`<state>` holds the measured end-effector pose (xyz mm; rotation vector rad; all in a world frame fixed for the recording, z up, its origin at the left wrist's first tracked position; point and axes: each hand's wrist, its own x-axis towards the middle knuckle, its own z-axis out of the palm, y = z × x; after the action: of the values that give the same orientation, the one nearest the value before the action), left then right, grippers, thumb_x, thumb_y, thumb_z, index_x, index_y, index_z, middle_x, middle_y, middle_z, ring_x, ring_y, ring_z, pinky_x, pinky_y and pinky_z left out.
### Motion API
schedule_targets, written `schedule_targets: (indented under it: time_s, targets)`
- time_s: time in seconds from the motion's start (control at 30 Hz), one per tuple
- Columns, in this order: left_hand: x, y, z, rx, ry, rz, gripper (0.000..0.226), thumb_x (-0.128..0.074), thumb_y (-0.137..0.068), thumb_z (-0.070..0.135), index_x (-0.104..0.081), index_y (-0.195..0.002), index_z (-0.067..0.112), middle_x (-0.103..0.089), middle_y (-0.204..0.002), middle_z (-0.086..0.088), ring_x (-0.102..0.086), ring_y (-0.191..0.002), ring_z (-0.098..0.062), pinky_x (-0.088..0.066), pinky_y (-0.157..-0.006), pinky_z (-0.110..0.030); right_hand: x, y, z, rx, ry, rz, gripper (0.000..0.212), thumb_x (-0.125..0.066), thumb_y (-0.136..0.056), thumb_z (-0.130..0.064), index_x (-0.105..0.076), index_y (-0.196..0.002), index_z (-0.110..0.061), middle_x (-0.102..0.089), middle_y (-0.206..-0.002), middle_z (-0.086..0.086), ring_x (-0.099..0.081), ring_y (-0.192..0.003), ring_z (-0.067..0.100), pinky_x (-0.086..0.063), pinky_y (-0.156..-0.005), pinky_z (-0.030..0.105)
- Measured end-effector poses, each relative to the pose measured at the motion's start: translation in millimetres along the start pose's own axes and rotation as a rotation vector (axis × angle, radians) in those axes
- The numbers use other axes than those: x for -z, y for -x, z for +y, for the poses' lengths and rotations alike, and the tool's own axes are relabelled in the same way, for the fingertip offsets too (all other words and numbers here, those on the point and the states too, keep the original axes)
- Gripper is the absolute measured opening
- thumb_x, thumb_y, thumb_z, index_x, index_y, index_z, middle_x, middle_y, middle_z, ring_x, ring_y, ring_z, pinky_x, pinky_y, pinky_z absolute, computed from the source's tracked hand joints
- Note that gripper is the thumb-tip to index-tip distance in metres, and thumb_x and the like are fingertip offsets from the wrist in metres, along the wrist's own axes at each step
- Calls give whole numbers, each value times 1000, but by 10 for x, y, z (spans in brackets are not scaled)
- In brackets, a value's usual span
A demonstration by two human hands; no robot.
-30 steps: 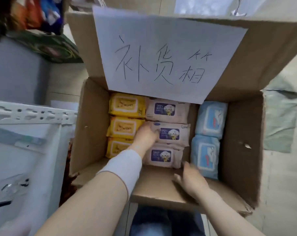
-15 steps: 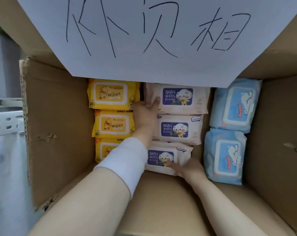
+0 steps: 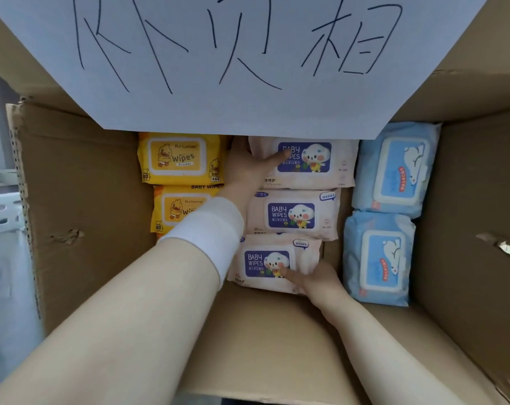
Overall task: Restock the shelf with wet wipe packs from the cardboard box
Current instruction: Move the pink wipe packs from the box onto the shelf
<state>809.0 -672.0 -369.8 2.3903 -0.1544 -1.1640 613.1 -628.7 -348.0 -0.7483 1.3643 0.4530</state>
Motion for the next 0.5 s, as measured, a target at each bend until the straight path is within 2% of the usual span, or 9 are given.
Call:
schedule_targets:
  time_s: [0.13,0.23,0.27,0.33,0.4,0.5]
  targets:
    - [76,4,63,34,80,-72,68,-80,-69,35,-49,-124,9,-59,-128,-11,-62,-111,-27,-54,-90,-43,62,63,-43,3,41,19,27,-73,-80,-16,-57,-101,-18,-63,-95,2,-62,-83,19,-51,-66,21]
    - [41,84,92,-45,32,-2,68,-79,-70,36,-49,-125,8,-58,-128,-11,-58,-114,-27,-50,-95,-43,138,160,-51,37,54,20,29,-72,-81,-17,-58,-107,-13,-61,-89,-3,-59,-72,10,-49,-52,12]
    - [20,102,82,-71,14,30,70,-78,-70,37,-49,-125,7,-57,-128,-11,-57,-116,-27,-49,-96,-43,163,190,-54,47,73,29,31,-72,-81,-18,-58,-108,-14,-61,-92,-3,-59,-74,11,-47,-54,13]
    - [-10,145,65,-88,42,47,70,-78,-70,35,-48,-126,7,-56,-128,-12,-54,-117,-27,-47,-98,-43,208,213,-43,66,90,64,31,-73,-79,-20,-58,-106,-16,-63,-99,1,-60,-81,16,-50,-67,21]
    - [-33,177,35,-109,116,45,68,-79,-69,30,-49,-125,7,-56,-126,-12,-54,-116,-27,-47,-98,-44,259,196,-20,64,110,89,27,-76,-77,-23,-57,-96,-21,-65,-100,4,-61,-79,16,-53,-75,27]
    - [-62,232,-61,-209,213,74,58,-79,-68,26,-53,-116,6,-60,-117,-11,-58,-110,-24,-49,-94,-45,327,178,-4,67,87,60,24,-73,-79,-22,-53,-91,-23,-63,-92,-3,-57,-71,6,-49,-55,10]
